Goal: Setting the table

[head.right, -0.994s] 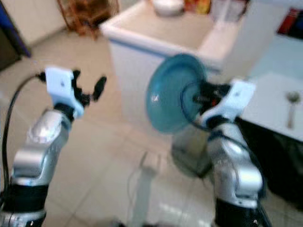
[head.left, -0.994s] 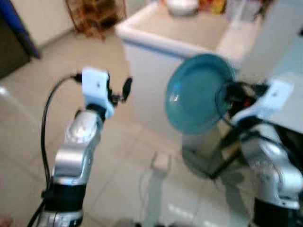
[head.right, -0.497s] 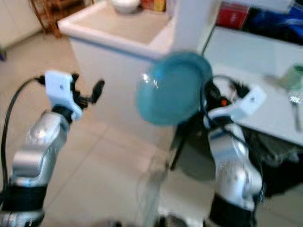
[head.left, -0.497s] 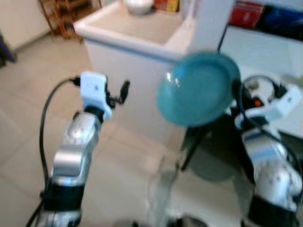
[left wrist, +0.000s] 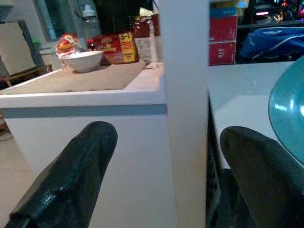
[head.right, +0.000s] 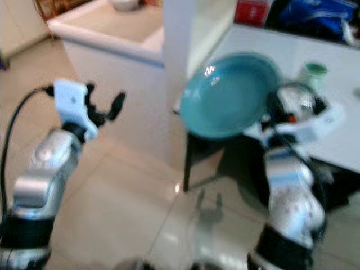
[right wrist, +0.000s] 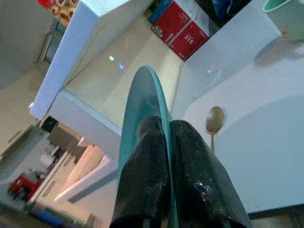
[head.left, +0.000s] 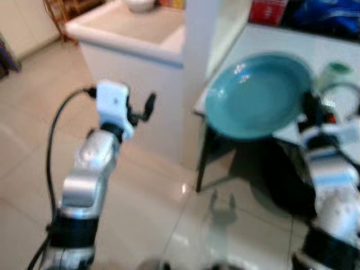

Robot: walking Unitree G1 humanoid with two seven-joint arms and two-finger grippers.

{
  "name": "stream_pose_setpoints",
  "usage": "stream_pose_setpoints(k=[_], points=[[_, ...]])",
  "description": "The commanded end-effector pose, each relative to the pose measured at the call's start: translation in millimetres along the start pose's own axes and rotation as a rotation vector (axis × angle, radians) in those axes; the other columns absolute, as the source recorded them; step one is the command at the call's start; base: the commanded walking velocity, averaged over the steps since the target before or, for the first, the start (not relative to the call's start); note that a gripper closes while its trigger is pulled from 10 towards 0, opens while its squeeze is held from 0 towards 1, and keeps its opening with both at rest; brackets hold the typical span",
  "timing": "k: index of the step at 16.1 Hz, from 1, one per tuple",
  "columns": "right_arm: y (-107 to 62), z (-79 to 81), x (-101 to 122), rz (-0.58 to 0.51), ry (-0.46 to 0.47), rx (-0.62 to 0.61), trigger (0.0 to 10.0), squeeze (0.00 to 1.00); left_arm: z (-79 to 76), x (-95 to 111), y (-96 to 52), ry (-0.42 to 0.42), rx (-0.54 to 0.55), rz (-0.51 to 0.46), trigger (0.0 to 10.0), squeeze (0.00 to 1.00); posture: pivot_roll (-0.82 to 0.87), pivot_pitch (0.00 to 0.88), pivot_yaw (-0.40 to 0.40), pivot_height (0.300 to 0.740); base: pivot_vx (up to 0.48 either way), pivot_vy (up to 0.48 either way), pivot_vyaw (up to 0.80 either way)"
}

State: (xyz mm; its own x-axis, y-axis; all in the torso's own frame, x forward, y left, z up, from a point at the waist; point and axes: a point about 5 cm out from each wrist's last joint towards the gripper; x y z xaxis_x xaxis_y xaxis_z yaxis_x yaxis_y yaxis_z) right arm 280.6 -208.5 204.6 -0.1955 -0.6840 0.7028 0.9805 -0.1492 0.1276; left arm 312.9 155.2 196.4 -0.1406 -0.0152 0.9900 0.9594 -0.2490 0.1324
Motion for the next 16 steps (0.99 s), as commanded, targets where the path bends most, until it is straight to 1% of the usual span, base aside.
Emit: stream_pose_setpoints(k=[1,3,4,5,6,10,11,12,14,16], points=[[-3.4,-1.6,5,-0.015,-0.011,-0.007,10.0,0.0,-3.3,0,1.6,0.0,-0.02,0.0,10.0,0.0,0.03,0.072,0.069,0.74,0.0,-0.48,0.0],[-4.8,-3.0,2,-0.004,-0.007,-0.015,10.0,0.0,-3.1,0,1.9,0.008,-0.022,0.003,10.0,0.0,0.03,0.071,0.068,0.74,0.0,-0.48,0.0],[-5.3,-3.4,-4,0.028,0.014,-0.019,10.0,0.0,-3.5,-4,1.4,0.028,-0.03,0.04,10.0,0.0,0.03,0.07,0.065,0.74,0.0,0.0,0.0],[-5.1,-2.0,-7,0.04,0.026,-0.015,10.0,0.0,-3.5,-5,0.6,0.053,-0.039,0.04,10.0,0.0,0.03,0.07,0.064,0.74,0.0,0.0,0.0],[-5.0,-0.3,-10,0.049,0.036,-0.009,10.0,0.0,-4.2,-4,-0.4,0.058,-0.05,0.033,10.0,0.0,0.04,0.069,0.059,0.74,0.0,0.0,0.0],[-4.0,5.0,-20,0.096,0.047,0.024,10.0,0.0,-9.4,-1,-2.8,0.048,-0.083,0.011,10.0,0.0,0.05,0.067,0.047,0.74,0.0,0.0,0.0],[-3.9,5.2,-21,0.101,0.051,0.023,10.0,0.0,-8.2,-1,-3.6,0.056,-0.069,0.016,10.0,0.0,0.05,0.067,0.045,0.74,0.0,0.0,0.0],[-3.4,5.2,-22,0.103,0.054,0.022,10.0,0.0,-7.5,0,-4.2,0.03,-0.067,0.014,10.0,0.0,0.06,0.068,0.042,0.74,0.0,0.0,0.0],[-0.7,7.0,-23,0.109,0.057,0.027,10.0,0.0,-4.1,3,-3.3,0.037,-0.049,0.0,10.0,0.0,0.06,0.067,0.036,0.74,0.0,0.0,0.0],[0.5,8.5,-24,0.113,0.048,0.034,10.0,0.0,-5.5,3,-3.3,0.032,-0.052,-0.002,10.0,0.0,0.06,0.065,0.034,0.74,0.0,0.0,0.0]])
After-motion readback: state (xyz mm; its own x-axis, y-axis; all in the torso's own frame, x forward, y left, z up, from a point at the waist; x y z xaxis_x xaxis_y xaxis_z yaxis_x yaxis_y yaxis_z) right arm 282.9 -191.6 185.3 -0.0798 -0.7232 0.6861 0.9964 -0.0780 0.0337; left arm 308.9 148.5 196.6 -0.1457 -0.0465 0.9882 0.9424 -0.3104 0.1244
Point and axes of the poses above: a point about 5 cm out from each wrist's last joint towards the gripper, its own y axis pointing out of the wrist towards the gripper, its own x axis along the axis of the wrist's last joint, z = x × y, and after that the axes turned 4 degrees about -y, right-handed
